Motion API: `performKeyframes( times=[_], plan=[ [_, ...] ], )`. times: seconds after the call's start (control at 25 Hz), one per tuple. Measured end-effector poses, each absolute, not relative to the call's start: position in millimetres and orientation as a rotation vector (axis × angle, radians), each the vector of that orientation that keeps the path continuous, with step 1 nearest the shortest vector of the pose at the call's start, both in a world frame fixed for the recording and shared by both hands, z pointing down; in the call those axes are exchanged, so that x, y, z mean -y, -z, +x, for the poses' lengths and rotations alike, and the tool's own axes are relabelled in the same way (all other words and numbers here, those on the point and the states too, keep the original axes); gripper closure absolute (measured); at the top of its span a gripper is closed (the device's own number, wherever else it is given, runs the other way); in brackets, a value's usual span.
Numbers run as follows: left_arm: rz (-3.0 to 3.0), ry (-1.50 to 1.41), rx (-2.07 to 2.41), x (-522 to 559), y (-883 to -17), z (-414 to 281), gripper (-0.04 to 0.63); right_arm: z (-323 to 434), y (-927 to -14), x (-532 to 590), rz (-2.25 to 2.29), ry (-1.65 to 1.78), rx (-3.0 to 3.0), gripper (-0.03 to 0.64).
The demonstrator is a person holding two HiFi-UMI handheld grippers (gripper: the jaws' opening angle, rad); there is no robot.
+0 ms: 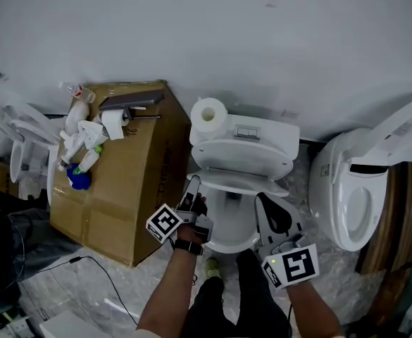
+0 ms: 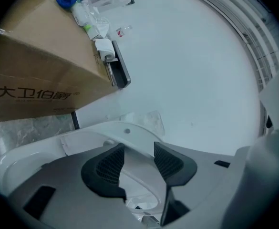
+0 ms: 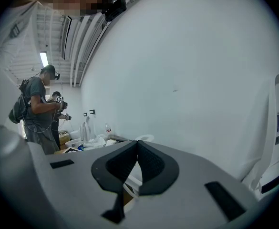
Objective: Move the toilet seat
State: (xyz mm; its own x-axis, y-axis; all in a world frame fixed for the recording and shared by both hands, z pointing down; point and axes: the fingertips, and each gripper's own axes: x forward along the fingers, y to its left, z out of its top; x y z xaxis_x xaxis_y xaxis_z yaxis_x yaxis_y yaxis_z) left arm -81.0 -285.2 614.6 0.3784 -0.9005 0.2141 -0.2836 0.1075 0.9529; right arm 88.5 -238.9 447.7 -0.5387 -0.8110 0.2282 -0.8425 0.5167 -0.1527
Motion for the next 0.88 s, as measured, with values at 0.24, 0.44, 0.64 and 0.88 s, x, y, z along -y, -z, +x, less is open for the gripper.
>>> performKeyframes(
  times=[0.24, 0.44, 0.64, 0.88],
  plan=[
    [1.419, 0.682, 1.191, 316, -613, -79, 0.402, 101, -452, 265, 1.43, -0.379, 2.627, 0.601],
    [1.41, 0.769, 1.16, 343, -603, -69, 0.4, 108, -456, 287, 1.431, -0.387, 2.631, 0.601],
    [1.4, 0.79, 1.182, 361, -603, -67, 0.4, 114, -461, 304, 1.417, -0.397, 2.631, 0.601],
    [1.386, 0.824, 1.198, 377, -601, -63, 0.4, 117, -467, 321, 1.411, -0.411, 2.627, 0.601]
  ],
)
